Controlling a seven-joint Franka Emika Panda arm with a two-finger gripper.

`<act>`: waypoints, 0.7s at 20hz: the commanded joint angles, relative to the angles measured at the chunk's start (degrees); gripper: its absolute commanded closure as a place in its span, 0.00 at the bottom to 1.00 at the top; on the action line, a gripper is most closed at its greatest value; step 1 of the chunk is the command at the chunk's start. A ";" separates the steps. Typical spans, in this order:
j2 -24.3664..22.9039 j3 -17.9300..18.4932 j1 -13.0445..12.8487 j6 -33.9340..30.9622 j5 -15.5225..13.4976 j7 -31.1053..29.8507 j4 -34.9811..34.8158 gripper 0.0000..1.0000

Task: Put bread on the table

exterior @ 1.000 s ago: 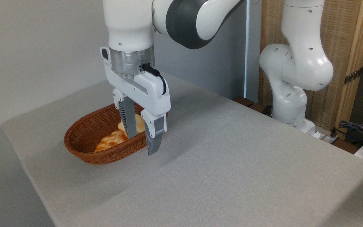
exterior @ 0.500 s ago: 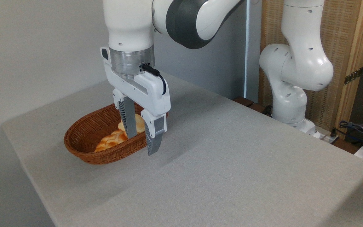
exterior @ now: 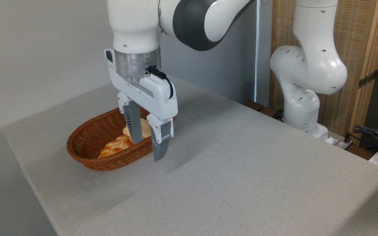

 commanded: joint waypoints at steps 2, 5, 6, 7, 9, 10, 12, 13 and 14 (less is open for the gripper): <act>-0.10 0.61 -0.30 -0.05 -0.01 0.77 0.00 0.00; -0.10 0.61 -0.30 -0.05 -0.01 0.77 0.18 0.00; -0.10 0.61 -0.30 -0.05 -0.01 0.77 0.53 0.00; -0.10 0.61 -0.30 -0.05 -0.01 0.77 0.62 0.00; -0.10 0.61 -0.30 -0.05 0.08 0.77 0.62 0.00; -0.10 0.61 -0.30 -0.05 -0.01 0.77 0.62 0.00; -0.01 0.61 -0.30 -0.05 0.08 0.77 0.62 0.00; -0.10 0.61 -0.30 -0.05 -0.01 0.77 0.62 0.00; -0.10 0.61 -0.30 -0.05 -0.01 0.77 0.62 0.00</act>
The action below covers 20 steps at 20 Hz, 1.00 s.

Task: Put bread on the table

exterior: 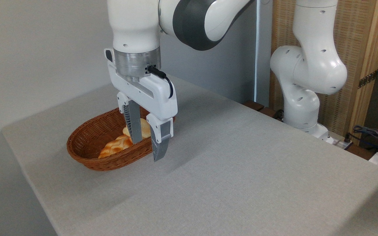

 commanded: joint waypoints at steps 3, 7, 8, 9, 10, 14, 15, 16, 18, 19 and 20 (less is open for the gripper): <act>-0.09 0.59 -0.32 -0.11 0.08 0.77 0.50 0.00; -0.09 0.59 -0.32 -0.11 0.08 0.77 0.50 0.00; 0.00 0.59 -0.23 -0.11 0.08 0.86 0.58 0.00; 0.08 0.59 -0.32 -0.11 0.08 0.77 0.67 0.00; 0.08 0.59 -0.23 -0.11 0.08 0.77 0.67 0.00; 0.08 0.59 -0.23 -0.63 -0.01 0.33 0.67 0.00; 0.08 0.59 -0.32 -0.63 -0.01 0.33 0.67 0.00; 0.08 0.59 -0.23 -0.63 -0.01 0.33 0.67 0.00; 0.17 0.51 -0.32 -0.63 -0.01 0.68 0.67 0.00; 0.17 0.24 -0.32 -0.55 -0.01 0.86 0.67 0.00; 0.17 0.07 -0.58 -0.20 -0.01 1.47 0.67 0.00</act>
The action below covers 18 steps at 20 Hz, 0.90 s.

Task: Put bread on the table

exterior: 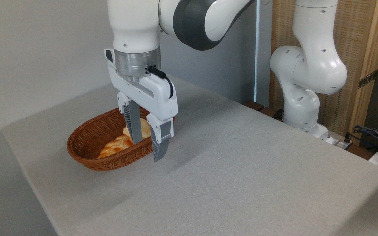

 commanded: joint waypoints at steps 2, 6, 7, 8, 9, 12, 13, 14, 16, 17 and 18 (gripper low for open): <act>0.17 -0.20 -1.13 -0.11 -0.71 5.32 0.67 0.00; 0.17 -0.46 -3.76 -0.37 -2.56 11.48 0.58 0.00; 0.17 -0.46 -4.38 -0.54 -2.56 12.45 0.58 0.00; 0.17 -0.46 -5.52 -0.89 -2.56 14.99 0.58 0.00; 0.08 -0.46 -7.01 -1.16 -2.47 17.79 0.49 0.00; 0.17 -0.46 -9.39 -1.86 -2.47 21.95 0.32 0.00; 0.34 -0.46 -10.35 -1.95 -2.47 23.43 0.23 0.00; 0.43 -0.46 -10.89 -2.04 -2.47 24.06 0.14 0.00; 0.61 -0.46 -12.46 -2.39 -2.47 25.20 -0.03 0.00; 0.96 -0.46 -13.52 -2.48 -2.47 25.29 -0.12 0.00; 1.13 -0.46 -14.22 -2.65 -2.47 25.29 -0.47 0.00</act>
